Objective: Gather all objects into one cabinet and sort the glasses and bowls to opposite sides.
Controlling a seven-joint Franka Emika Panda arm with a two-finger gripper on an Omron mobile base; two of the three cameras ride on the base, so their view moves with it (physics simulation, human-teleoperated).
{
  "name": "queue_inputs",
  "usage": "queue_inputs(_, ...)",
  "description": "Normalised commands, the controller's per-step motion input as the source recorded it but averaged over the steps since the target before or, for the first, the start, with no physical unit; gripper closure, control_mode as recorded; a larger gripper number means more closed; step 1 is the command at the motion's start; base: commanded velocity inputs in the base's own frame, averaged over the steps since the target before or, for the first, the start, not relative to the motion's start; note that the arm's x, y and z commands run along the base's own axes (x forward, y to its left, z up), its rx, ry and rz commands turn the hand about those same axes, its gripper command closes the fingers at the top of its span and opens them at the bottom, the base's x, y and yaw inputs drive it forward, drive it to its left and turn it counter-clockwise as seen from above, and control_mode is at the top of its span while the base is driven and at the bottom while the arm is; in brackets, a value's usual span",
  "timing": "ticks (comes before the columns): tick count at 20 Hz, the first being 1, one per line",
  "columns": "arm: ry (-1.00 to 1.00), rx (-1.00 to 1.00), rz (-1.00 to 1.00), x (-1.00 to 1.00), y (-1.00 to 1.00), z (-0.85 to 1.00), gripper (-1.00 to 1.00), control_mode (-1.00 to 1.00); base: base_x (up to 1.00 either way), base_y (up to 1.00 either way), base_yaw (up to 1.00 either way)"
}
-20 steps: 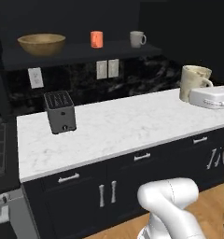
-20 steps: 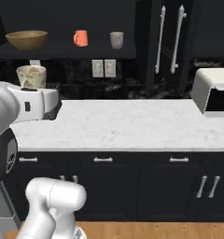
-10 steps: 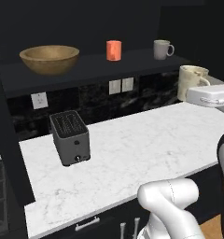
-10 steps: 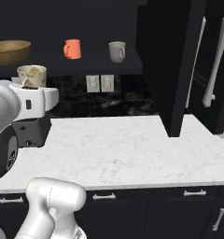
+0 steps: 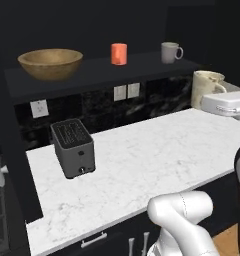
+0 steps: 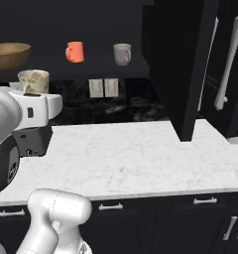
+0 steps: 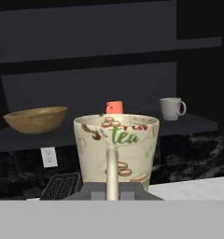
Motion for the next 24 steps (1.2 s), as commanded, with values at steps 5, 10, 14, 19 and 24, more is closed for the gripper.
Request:
queue_inputs(5,0.0,0.0,-0.15,0.47,0.0,0.07,1.0,-1.0,0.26,0.0,-0.08)
queue_inputs(10,0.0,0.0,-0.25,1.0,0.02,0.19,1.0,-1.0,0.0,0.0,0.0)
queue_inputs(14,0.0,0.0,-0.05,1.0,0.0,0.01,1.0,-1.0,0.0,0.0,0.0)
queue_inputs(19,-0.01,0.0,0.0,0.95,0.0,-0.01,1.0,-1.0,0.0,0.0,0.0)
queue_inputs(24,0.0,0.0,0.0,0.9,0.0,-0.03,1.0,-1.0,0.0,0.0,0.0)
